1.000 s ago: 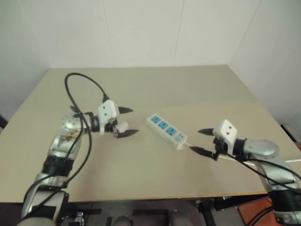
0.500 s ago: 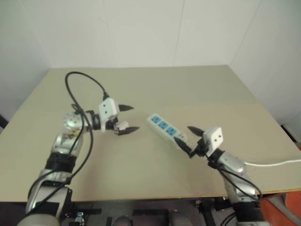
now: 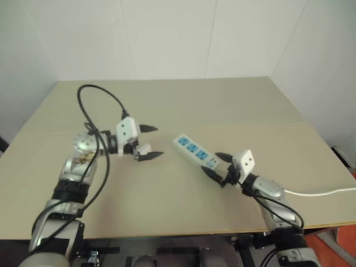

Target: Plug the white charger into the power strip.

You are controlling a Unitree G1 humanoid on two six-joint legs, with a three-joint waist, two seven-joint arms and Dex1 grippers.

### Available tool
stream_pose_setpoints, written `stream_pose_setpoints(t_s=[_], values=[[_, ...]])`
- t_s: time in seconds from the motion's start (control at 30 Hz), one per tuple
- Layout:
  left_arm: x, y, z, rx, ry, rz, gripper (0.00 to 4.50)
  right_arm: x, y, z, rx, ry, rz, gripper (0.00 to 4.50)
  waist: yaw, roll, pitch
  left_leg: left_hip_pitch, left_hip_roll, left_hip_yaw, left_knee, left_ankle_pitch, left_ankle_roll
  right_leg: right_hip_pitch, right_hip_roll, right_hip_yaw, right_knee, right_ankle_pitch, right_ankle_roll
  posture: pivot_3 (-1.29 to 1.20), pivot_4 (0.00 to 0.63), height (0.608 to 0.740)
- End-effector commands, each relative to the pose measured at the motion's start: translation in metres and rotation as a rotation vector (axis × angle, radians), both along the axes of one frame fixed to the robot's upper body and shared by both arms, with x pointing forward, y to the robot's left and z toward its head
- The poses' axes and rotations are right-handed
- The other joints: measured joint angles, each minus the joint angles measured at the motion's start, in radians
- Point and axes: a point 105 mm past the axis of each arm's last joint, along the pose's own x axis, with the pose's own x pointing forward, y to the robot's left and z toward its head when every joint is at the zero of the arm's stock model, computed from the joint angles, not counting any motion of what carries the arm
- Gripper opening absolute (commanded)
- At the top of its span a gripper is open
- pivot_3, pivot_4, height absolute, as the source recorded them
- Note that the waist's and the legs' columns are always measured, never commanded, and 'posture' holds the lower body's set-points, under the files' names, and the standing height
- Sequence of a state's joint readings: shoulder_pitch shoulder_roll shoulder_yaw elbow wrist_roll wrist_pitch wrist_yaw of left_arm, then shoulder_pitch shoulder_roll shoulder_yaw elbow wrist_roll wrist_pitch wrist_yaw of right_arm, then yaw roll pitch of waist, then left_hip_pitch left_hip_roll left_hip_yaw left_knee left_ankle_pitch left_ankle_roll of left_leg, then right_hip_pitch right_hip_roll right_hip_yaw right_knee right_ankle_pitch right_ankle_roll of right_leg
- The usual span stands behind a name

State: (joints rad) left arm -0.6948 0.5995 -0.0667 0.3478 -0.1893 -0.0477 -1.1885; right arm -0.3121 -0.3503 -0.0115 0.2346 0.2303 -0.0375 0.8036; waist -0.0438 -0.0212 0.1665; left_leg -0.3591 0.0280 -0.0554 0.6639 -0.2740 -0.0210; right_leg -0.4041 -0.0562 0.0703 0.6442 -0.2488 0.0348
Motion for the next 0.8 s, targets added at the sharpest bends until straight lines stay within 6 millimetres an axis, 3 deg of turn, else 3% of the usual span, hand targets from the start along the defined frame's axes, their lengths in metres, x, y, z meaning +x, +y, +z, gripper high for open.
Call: stream_pose_setpoints(t_s=[0.03, 0.8], values=[[-0.002, 0.002, 0.012, -0.002, -0.061, 0.002, 4.50, 0.003, 0.001, 0.015, 0.016, -0.048, 0.019, 4.49, 0.000, 0.000, 0.000, 0.000, 0.000, 0.000, 0.000, 0.000, 0.000, 0.000, 0.000, 0.000, 0.000, 0.000, 0.000, 0.00, 0.150, 0.740], [-0.004, -0.002, 0.015, -0.029, -0.066, -0.003, 4.50, 0.009, -0.001, 0.003, 0.032, 0.002, -0.020, 4.49, 0.000, 0.000, 0.000, 0.000, 0.000, 0.000, 0.000, 0.000, 0.000, 0.000, 0.000, 0.000, 0.000, 0.000, 0.000, 0.00, 0.150, 0.740]])
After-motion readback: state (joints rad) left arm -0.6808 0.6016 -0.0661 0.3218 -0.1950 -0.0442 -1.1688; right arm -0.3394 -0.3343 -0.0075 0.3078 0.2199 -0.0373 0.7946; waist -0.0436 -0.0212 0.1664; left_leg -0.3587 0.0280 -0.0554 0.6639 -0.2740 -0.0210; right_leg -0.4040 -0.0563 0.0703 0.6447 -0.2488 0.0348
